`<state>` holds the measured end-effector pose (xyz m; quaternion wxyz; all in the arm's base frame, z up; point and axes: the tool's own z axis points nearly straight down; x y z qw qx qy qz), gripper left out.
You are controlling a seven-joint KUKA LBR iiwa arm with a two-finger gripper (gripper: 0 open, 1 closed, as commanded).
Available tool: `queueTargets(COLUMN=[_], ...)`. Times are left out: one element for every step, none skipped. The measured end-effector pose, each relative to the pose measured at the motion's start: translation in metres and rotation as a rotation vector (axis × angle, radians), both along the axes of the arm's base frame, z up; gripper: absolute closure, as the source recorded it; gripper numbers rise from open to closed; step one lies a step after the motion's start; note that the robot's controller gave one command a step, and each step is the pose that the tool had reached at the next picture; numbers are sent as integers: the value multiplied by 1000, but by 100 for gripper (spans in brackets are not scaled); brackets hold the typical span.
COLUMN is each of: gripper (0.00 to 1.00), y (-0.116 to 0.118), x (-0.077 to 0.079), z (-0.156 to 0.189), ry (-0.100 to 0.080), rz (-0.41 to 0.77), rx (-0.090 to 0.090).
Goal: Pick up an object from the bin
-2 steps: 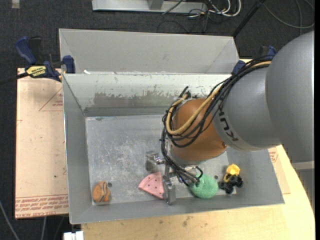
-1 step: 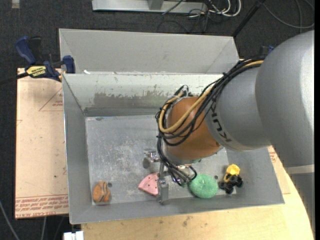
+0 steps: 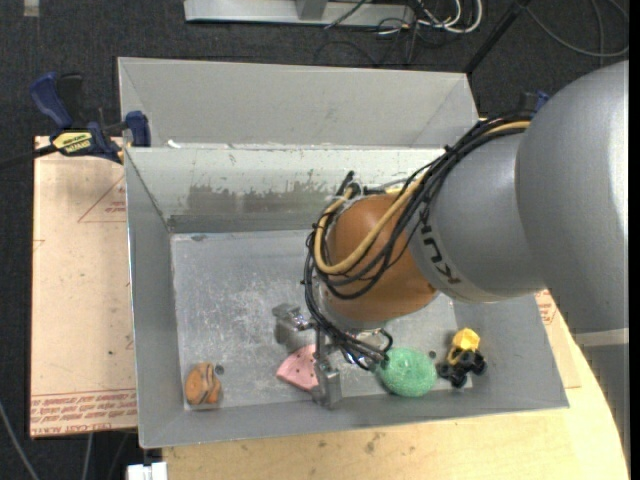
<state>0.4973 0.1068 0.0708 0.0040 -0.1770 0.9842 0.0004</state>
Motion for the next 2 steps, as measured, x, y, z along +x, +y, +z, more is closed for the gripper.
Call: queueTargets(gripper=[100, 100], y=[-38, -40], x=[-9, -10], z=[1, 2], ry=[3, 2], rz=[-680, -737], rx=[7, 8])
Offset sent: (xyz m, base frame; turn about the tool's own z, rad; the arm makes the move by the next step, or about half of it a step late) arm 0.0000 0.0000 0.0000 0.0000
